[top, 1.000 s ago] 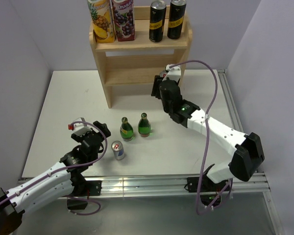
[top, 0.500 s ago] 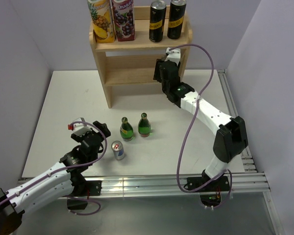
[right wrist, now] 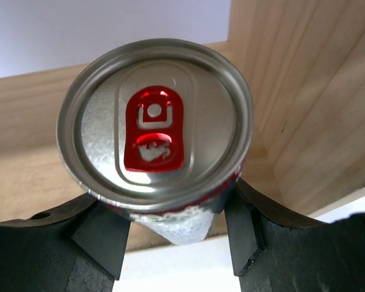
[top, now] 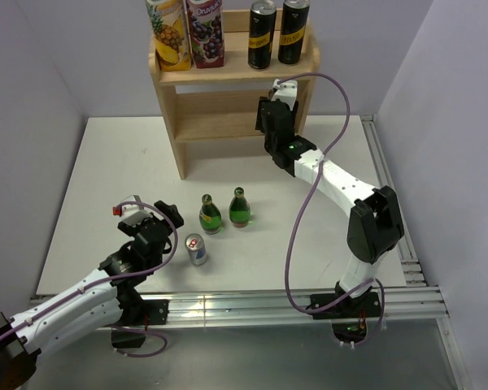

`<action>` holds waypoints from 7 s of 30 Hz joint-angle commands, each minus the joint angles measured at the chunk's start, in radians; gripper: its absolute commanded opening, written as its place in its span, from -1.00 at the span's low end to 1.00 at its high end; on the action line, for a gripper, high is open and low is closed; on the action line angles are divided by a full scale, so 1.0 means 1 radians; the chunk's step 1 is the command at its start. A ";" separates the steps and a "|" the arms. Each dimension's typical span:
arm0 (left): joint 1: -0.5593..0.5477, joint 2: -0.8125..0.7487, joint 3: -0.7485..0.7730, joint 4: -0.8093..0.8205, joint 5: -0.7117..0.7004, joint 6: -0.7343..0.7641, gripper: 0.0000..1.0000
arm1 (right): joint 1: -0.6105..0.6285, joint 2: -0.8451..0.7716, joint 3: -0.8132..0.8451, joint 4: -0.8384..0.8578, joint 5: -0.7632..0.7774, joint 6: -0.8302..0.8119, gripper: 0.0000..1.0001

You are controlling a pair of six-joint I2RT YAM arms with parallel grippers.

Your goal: Place and organize the beverage onto the shelf

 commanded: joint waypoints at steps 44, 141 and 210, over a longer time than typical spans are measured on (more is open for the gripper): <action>0.005 -0.010 0.015 0.025 -0.007 0.009 0.99 | 0.015 -0.032 -0.121 0.097 0.255 0.087 0.98; 0.005 0.001 0.011 0.039 -0.007 0.007 0.99 | 0.938 -0.409 -0.466 0.221 0.462 0.059 -1.00; 0.005 -0.010 0.011 0.027 0.000 0.001 0.99 | 0.050 0.186 0.280 0.069 0.169 -0.073 -0.99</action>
